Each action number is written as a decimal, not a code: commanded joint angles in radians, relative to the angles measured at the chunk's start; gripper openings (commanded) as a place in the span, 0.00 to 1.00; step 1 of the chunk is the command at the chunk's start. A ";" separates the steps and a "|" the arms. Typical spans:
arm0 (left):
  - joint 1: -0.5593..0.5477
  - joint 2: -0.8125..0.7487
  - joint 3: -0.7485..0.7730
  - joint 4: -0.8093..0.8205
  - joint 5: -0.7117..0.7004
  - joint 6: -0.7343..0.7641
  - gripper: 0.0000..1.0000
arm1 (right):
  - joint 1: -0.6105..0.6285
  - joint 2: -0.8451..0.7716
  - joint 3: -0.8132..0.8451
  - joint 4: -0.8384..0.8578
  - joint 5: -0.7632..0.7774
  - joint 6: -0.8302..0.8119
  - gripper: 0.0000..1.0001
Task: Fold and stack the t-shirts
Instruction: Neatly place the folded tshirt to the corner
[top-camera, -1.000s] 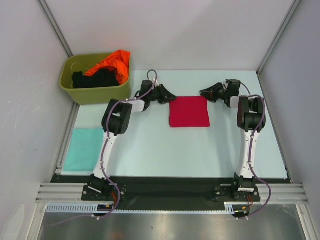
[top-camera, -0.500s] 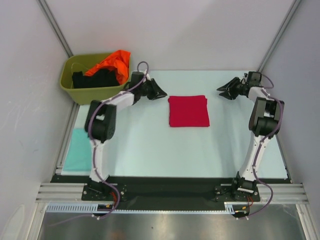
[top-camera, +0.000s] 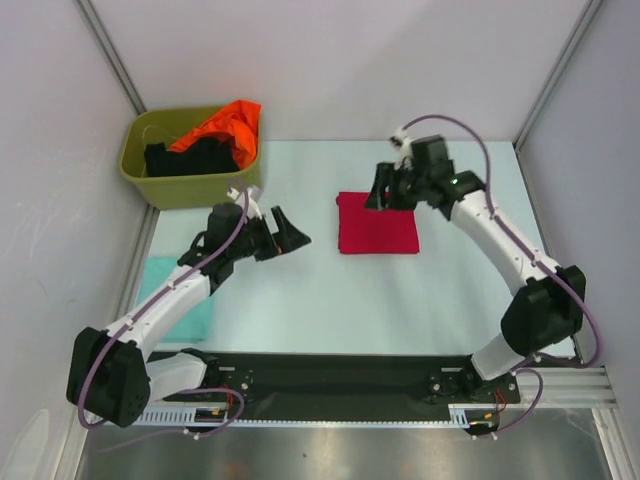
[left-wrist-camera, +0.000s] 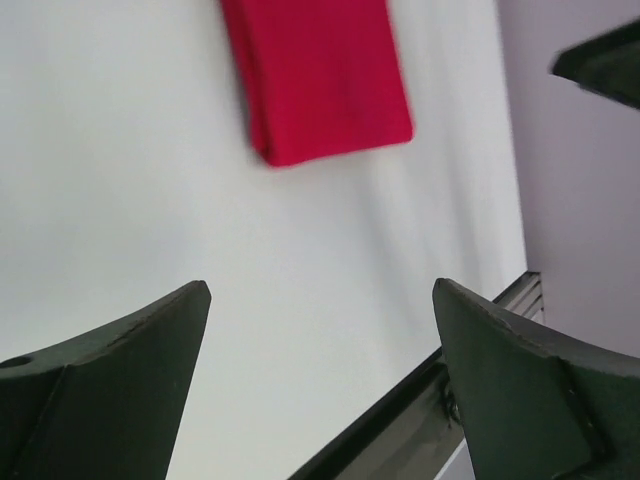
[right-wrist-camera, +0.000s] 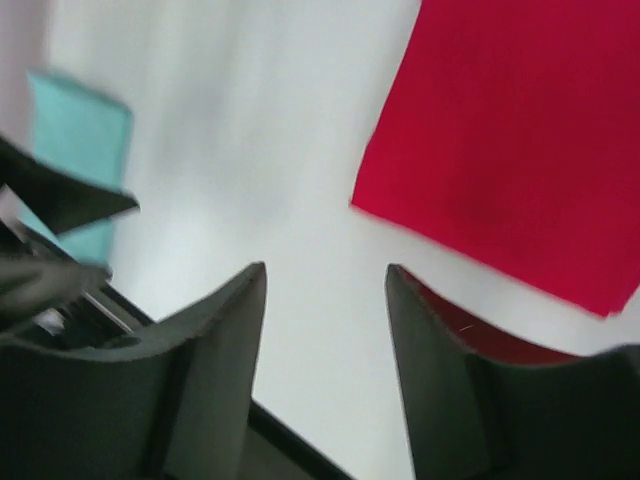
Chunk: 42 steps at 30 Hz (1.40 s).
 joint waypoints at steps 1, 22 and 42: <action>0.003 -0.057 -0.089 -0.008 -0.014 -0.038 1.00 | 0.164 -0.114 -0.070 -0.082 0.304 -0.116 0.59; 0.242 -0.030 -0.180 -0.106 0.072 -0.182 0.87 | 0.744 -0.046 -0.803 0.826 0.831 -1.172 0.94; 0.348 -0.011 -0.258 -0.028 0.198 -0.147 0.77 | 0.561 0.246 -0.685 0.888 0.621 -1.421 0.72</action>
